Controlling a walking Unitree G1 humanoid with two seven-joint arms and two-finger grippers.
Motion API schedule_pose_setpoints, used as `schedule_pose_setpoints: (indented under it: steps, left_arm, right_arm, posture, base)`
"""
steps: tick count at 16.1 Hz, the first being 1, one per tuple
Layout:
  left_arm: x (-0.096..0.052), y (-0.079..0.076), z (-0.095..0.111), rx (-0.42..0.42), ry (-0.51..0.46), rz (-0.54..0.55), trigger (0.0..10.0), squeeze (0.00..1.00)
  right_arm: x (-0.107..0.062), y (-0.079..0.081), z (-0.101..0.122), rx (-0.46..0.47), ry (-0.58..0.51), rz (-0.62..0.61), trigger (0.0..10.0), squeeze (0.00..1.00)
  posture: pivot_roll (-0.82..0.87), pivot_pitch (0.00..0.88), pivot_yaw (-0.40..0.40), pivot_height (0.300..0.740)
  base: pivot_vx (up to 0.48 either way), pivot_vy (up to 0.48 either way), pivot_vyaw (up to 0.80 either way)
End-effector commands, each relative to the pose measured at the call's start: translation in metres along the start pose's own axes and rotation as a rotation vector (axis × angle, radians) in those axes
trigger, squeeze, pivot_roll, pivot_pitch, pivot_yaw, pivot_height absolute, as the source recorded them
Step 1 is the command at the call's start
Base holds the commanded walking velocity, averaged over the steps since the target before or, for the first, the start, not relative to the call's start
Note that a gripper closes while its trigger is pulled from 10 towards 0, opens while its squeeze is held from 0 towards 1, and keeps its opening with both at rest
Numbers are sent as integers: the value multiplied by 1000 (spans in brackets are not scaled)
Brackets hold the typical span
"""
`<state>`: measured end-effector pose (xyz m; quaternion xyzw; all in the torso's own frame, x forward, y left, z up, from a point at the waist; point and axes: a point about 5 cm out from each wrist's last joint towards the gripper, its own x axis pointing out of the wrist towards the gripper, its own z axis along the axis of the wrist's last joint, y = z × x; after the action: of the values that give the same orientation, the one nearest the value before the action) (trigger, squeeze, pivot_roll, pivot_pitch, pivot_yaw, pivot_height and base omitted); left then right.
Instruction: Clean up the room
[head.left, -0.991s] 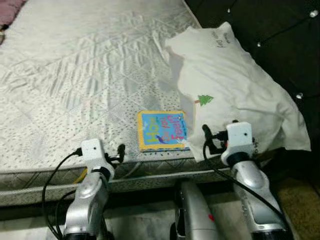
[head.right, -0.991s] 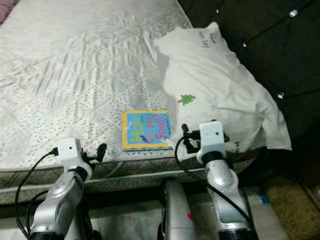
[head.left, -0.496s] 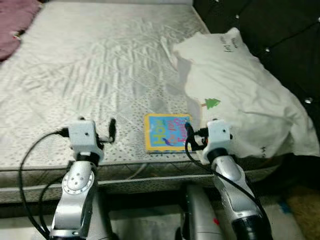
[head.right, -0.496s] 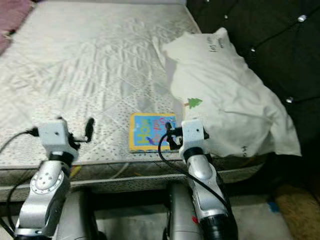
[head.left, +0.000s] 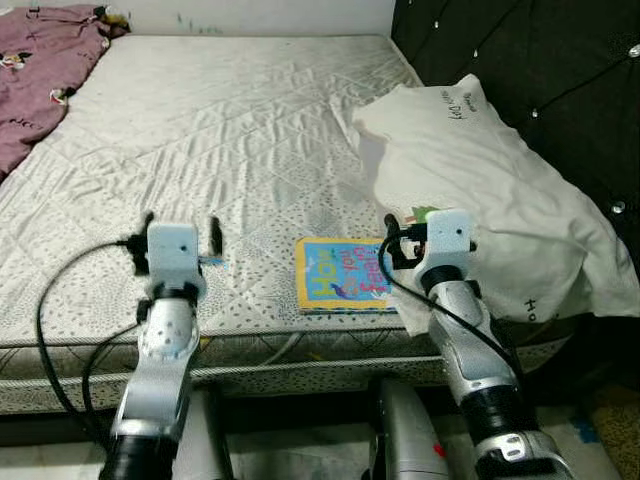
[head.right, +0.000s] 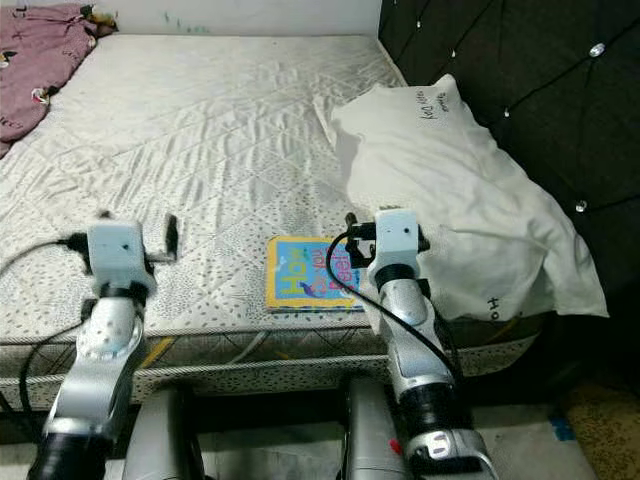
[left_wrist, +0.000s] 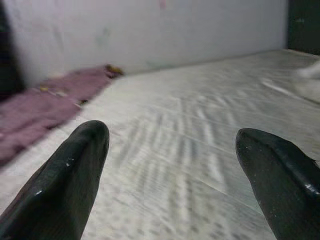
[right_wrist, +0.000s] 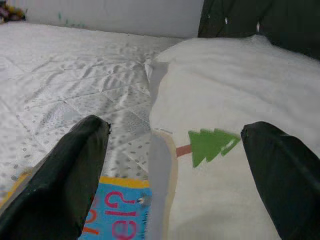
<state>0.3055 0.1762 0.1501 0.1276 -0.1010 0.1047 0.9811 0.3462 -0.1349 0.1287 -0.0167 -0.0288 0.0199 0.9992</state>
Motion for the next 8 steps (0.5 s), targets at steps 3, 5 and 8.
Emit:
schedule_pose_setpoints:
  steps: [3,5,8]
  left_arm:
    - [5,2,7,-51,-130,-37,10000,0]
    - [5,2,9,-91,-134,-25,10000,0]
    - [-1,-1,8,-91,-118,-44,10000,0]
  right_arm:
    - [7,-9,8,-14,-36,-60,10000,0]
    - [8,-6,16,19,-75,-22,10000,0]
    - [3,-3,17,54,-91,29,10000,0]
  posture:
    - [-50,0,-32,521]
    - [-44,0,-39,521]
    - [-28,0,-48,521]
  base:
    - [0,0,0]
    - [0,0,0]
    - [0,0,0]
